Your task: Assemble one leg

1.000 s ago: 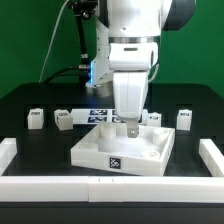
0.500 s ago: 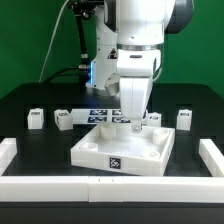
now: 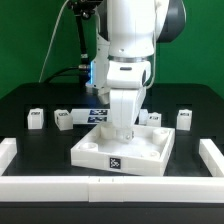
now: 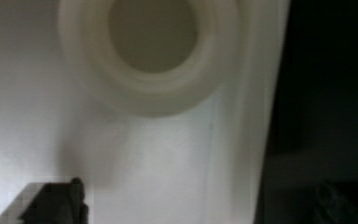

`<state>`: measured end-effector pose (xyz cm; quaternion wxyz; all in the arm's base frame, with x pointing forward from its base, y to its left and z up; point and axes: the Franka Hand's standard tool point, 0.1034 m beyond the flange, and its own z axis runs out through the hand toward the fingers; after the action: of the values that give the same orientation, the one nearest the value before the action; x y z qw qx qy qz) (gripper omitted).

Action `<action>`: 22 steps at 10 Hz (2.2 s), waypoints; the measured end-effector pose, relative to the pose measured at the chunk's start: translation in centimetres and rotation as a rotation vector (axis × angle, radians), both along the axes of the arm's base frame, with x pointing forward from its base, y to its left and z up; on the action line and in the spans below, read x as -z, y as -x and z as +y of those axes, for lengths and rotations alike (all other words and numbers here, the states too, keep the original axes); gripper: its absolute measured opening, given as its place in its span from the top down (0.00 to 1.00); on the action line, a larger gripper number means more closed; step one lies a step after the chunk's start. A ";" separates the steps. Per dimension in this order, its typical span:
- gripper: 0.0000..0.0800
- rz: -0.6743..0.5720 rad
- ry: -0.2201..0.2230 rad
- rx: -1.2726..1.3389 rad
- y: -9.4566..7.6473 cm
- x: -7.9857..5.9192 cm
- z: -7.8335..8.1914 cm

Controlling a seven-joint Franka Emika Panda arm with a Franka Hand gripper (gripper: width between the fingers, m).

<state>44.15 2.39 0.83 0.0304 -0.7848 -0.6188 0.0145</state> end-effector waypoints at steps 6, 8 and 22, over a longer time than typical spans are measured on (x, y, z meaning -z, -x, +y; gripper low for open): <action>0.71 -0.006 -0.002 0.015 -0.2 0.2 -0.2; 0.91 -0.007 -0.001 0.016 -0.2 0.2 -0.2; 0.93 -0.034 0.015 -0.222 -2.7 0.1 1.2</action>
Offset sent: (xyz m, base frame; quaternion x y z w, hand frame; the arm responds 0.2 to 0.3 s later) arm 0.0105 0.0027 0.0080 -0.0118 -0.0096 0.0068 0.9999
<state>46.87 3.57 0.69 0.0124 -0.7119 -0.7021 0.0091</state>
